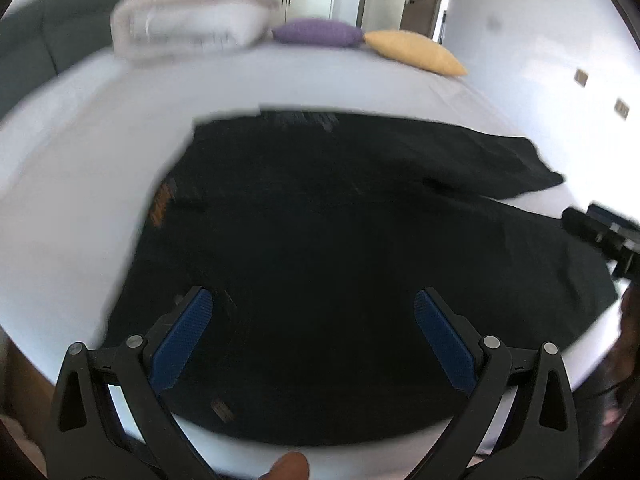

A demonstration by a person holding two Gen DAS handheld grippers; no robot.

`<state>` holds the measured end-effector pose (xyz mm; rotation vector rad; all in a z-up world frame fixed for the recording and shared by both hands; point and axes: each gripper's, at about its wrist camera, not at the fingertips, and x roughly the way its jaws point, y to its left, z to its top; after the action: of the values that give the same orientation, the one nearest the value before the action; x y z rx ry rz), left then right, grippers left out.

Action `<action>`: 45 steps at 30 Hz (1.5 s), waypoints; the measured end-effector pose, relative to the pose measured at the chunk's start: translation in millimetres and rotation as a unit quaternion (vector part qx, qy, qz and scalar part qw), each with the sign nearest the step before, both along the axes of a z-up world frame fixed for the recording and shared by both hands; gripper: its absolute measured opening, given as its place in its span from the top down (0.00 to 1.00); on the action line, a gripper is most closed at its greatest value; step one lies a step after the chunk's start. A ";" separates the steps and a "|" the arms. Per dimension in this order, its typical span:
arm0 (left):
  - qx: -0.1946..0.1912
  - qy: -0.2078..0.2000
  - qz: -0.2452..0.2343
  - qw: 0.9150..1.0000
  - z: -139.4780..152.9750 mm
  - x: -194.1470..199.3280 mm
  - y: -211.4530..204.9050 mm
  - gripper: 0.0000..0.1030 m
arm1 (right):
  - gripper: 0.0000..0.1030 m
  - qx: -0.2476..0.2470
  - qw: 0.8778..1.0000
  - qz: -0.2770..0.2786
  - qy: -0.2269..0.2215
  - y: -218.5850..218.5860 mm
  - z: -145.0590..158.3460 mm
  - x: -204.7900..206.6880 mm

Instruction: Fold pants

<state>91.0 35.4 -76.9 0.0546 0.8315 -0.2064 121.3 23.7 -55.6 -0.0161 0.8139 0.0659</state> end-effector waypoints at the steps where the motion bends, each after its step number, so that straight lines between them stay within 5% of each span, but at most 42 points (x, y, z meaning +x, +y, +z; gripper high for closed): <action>1: 0.017 -0.010 -0.005 1.000 -0.3 4.9 -0.1 0.00 | 0.00 -0.002 1.000 0.015 -0.001 -2.3 -1.0 11.3; 6: 0.047 0.001 -0.029 0.998 6.1 76.6 13.6 0.00 | 0.00 0.003 0.998 0.069 -0.006 -11.1 -2.4 54.7; 10: 0.054 -0.019 -0.076 0.996 14.9 161.6 23.1 0.00 | 0.12 0.014 0.992 0.126 0.004 -16.8 -9.8 78.9; 19: 0.078 0.081 -0.184 0.977 -22.6 328.9 26.4 0.01 | 0.28 0.036 0.977 0.207 0.025 -29.7 -35.3 95.9; 26: 0.058 0.140 -0.251 0.956 -53.8 385.9 23.1 0.19 | 0.41 0.049 0.970 0.236 0.042 -40.8 -43.2 115.5; 29: 0.045 0.163 -0.256 0.952 -62.8 411.5 30.0 0.36 | 0.45 0.057 0.967 0.244 0.045 -43.1 -44.5 126.2; 36: 0.028 0.190 -0.272 0.943 -81.3 426.8 35.1 0.39 | 0.50 0.065 0.958 0.274 0.051 -33.4 -47.3 151.2; 41: 0.047 0.185 -0.291 0.938 -81.6 412.5 26.3 0.71 | 0.56 0.055 0.956 0.282 0.055 -19.8 -50.3 177.9; 45: 0.064 0.150 -0.281 0.946 -71.5 406.2 28.8 0.92 | 0.56 0.035 0.954 0.292 0.054 -5.5 -45.5 204.3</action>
<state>497.2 64.2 -148.4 0.3946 1.1208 -0.7119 325.6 18.3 -101.1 -0.1880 0.8949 0.6600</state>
